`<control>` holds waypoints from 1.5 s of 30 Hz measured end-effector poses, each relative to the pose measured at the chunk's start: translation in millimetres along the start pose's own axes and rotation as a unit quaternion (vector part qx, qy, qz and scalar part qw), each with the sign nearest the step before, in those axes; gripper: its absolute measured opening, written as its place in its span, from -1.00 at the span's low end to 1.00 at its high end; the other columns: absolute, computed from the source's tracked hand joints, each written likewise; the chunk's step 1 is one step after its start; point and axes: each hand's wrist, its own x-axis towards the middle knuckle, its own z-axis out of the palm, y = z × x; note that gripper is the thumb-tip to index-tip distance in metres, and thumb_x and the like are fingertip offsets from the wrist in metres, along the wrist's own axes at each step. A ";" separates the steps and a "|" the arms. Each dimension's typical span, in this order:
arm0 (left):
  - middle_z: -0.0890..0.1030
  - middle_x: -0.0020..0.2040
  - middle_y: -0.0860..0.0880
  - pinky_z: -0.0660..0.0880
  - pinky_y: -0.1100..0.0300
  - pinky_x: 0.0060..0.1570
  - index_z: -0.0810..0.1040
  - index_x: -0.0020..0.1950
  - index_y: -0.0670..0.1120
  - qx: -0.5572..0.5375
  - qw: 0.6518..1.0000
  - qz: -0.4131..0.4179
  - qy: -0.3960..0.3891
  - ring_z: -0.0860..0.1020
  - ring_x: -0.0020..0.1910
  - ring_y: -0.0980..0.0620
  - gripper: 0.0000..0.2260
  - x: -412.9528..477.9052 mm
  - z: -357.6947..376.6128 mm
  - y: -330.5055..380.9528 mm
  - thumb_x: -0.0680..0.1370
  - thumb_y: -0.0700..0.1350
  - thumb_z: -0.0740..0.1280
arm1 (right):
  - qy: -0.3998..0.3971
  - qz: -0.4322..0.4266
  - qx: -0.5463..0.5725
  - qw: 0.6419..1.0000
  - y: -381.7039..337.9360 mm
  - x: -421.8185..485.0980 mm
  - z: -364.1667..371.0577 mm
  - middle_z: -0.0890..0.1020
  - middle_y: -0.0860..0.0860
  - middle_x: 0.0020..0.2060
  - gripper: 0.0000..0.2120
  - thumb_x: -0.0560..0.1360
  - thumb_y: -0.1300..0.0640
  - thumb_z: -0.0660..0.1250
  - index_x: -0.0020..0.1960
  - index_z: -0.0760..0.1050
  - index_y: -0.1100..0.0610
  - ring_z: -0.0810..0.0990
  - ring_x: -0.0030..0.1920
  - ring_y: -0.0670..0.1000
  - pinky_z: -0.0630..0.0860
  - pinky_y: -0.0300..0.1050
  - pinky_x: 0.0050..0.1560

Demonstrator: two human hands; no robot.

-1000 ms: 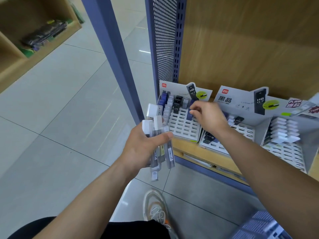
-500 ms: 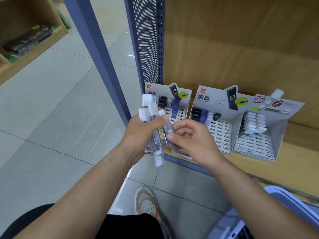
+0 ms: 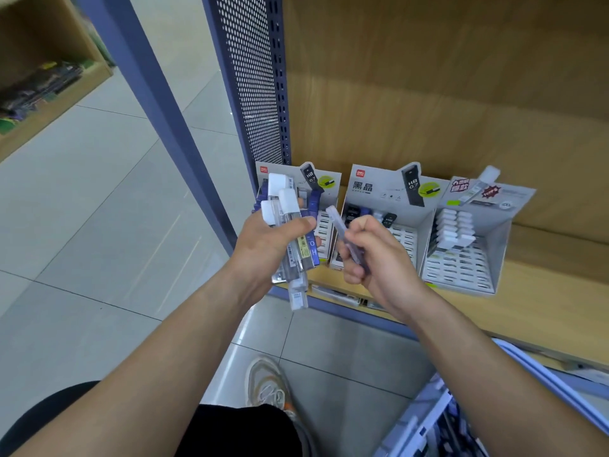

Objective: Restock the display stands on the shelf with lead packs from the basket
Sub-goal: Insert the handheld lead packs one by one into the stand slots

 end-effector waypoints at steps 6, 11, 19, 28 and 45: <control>0.73 -0.02 -0.17 0.66 -0.15 0.03 0.63 0.05 -0.05 0.008 1.000 0.002 -0.003 0.71 -0.01 -0.18 -0.85 1.9 -1.8 -1.6 0.53 -0.24 0.46 | 0.010 -0.050 -0.100 0.994 6.4 5.6 -4.5 0.57 -0.01 -0.21 -0.71 0.62 0.29 0.25 0.27 0.48 0.01 0.54 -0.22 -0.01 0.50 -0.11 -0.19; 0.74 -0.02 -0.09 0.66 -0.11 0.01 0.61 0.19 -0.07 0.018 1.000 -0.001 -0.006 0.73 -0.03 -0.10 -0.78 3.3 -15.0 -7.2 0.55 -0.22 0.45 | 0.017 -0.047 -0.127 0.991 3.0 17.7 0.0 0.66 0.08 -0.12 -0.83 0.61 0.26 0.29 0.09 0.56 0.04 0.63 -0.12 0.04 0.56 0.03 0.01; 0.75 -0.08 0.05 0.62 0.21 -0.22 0.63 0.13 -0.01 0.074 0.997 -0.008 0.007 0.72 -0.15 0.07 -0.78 2.0 -51.6 -26.4 0.53 -0.24 0.47 | 0.047 -0.074 -0.279 0.956 0.9 75.0 -3.6 0.66 0.03 -0.10 -0.57 0.51 0.19 0.46 0.24 0.37 -0.10 0.68 -0.17 0.13 0.62 0.22 0.01; 0.73 -0.15 0.16 0.54 0.40 -0.28 0.63 0.09 0.07 0.097 0.995 -0.019 0.011 0.68 -0.20 0.20 -0.78 5.3 -78.0 -39.7 0.52 -0.20 0.49 | 0.106 -0.164 -0.359 0.913 5.7 149.0 4.6 0.62 -0.15 -0.10 -0.86 0.53 0.08 0.43 0.03 0.54 -0.12 0.68 -0.19 0.00 0.65 0.08 -0.03; 0.66 -0.31 0.29 0.44 0.51 -0.41 0.55 -0.02 0.10 0.070 0.997 0.002 -0.016 0.61 -0.32 0.35 -0.81 12.1 -70.3 -34.9 0.55 -0.19 0.46 | 0.110 -0.196 -0.486 0.845 37.8 202.2 11.5 0.62 -0.11 -0.20 -0.95 0.52 0.13 0.44 -0.03 0.60 0.04 0.58 -0.18 -0.09 0.57 -0.13 -0.06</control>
